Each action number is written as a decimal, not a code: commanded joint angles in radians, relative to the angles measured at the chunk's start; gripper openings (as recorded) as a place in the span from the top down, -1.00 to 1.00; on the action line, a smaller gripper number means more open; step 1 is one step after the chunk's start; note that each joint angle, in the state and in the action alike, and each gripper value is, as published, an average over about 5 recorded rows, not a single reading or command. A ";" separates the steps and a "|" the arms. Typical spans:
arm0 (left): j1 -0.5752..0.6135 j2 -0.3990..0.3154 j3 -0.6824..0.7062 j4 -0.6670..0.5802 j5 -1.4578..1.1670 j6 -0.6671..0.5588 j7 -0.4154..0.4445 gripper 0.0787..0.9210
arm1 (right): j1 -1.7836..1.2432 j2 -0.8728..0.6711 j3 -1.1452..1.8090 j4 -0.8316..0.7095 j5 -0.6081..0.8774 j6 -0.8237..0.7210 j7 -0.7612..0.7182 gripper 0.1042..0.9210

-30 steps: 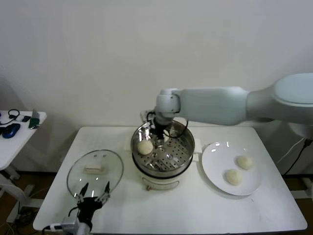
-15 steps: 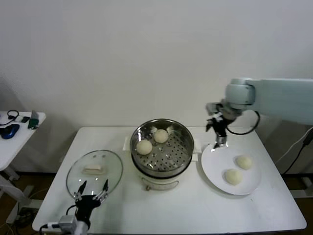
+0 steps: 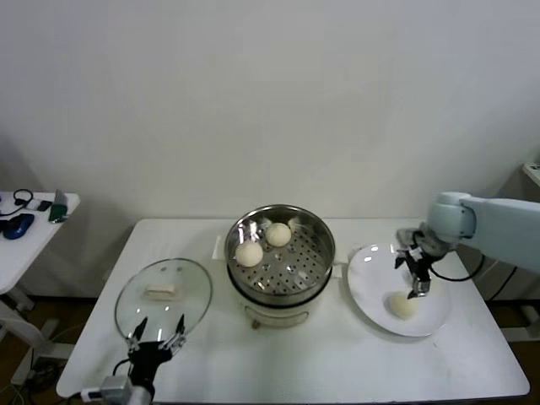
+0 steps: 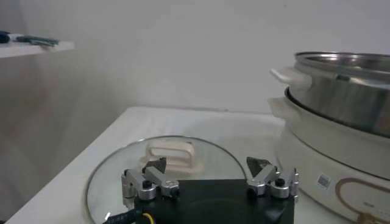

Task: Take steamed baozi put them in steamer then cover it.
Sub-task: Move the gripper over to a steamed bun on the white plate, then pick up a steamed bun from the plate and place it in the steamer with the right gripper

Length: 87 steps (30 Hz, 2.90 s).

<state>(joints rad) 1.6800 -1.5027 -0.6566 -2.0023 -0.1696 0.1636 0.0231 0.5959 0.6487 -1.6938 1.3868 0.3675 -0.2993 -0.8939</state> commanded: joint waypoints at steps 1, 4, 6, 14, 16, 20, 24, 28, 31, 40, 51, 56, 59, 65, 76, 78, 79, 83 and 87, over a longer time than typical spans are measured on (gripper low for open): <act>0.003 -0.002 0.000 0.007 0.001 -0.001 0.000 -0.77 | -0.286 -0.025 0.204 -0.099 -0.129 -0.005 0.014 -0.76; 0.003 -0.002 0.000 0.010 0.002 0.000 0.000 -0.77 | -0.313 -0.007 0.228 -0.128 -0.138 -0.005 0.019 -0.76; 0.003 -0.002 0.000 0.012 0.002 0.000 0.000 -0.77 | -0.325 0.004 0.240 -0.143 -0.138 -0.006 0.020 -0.76; 0.005 -0.003 0.001 0.013 0.004 0.002 0.000 -0.77 | -0.336 0.025 0.256 -0.153 -0.135 -0.009 0.021 -0.72; 0.006 -0.002 0.001 0.013 0.004 0.002 0.000 -0.77 | -0.331 0.030 0.256 -0.159 -0.152 -0.006 0.021 -0.65; 0.006 -0.001 0.003 0.011 0.004 0.002 0.000 -0.77 | -0.312 0.035 0.249 -0.160 -0.158 -0.001 0.015 -0.48; 0.007 -0.002 0.006 0.008 0.006 0.003 0.000 -0.77 | -0.265 0.035 0.245 -0.140 -0.160 0.017 -0.003 -0.39; 0.010 -0.003 0.008 0.005 0.010 0.003 0.000 -0.77 | -0.106 0.040 0.194 -0.102 -0.191 0.100 -0.055 -0.35; 0.011 -0.006 0.012 0.002 0.017 0.002 0.000 -0.77 | 0.079 0.067 0.115 -0.066 -0.198 0.190 -0.097 -0.35; 0.010 -0.012 0.022 -0.003 0.032 0.003 0.001 -0.77 | 0.459 0.248 0.127 0.018 -0.079 0.520 -0.200 -0.34; 0.012 -0.016 0.023 -0.018 0.039 0.009 -0.002 -0.77 | 0.411 0.445 0.157 0.359 -0.186 0.546 -0.118 -0.34; 0.014 -0.015 0.022 -0.021 0.036 0.009 -0.003 -0.77 | 0.258 0.540 0.139 0.333 -0.340 0.529 -0.075 -0.34; 0.014 -0.015 0.020 -0.021 0.033 0.007 -0.004 -0.77 | 0.180 0.584 0.133 0.278 -0.428 0.529 -0.056 -0.34; 0.015 -0.013 0.015 -0.019 0.023 0.005 -0.005 -0.77 | 0.077 0.621 0.121 0.188 -0.509 0.533 -0.034 -0.34; 0.013 -0.014 0.007 -0.011 0.016 0.004 -0.006 -0.77 | 0.000 0.634 0.125 0.088 -0.544 0.537 -0.007 -0.38; 0.013 -0.014 0.008 -0.011 0.016 0.004 -0.006 -0.77 | 0.002 0.635 0.132 0.080 -0.533 0.539 -0.004 -0.43; 0.013 -0.014 0.008 -0.011 0.016 0.004 -0.006 -0.77 | 0.006 0.634 0.135 0.078 -0.527 0.542 -0.003 -0.48; 0.014 -0.015 0.011 -0.012 0.020 0.005 -0.006 -0.77 | 0.067 0.613 0.138 0.086 -0.481 0.567 -0.026 -0.70; 0.017 -0.016 0.016 -0.017 0.027 0.004 -0.006 -0.77 | 0.206 0.549 0.127 0.086 -0.343 0.603 -0.100 -0.75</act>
<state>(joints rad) 1.6960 -1.5174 -0.6409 -2.0178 -0.1448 0.1677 0.0172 0.6759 1.2447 -1.5634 1.4963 -0.1004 0.2585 -0.9290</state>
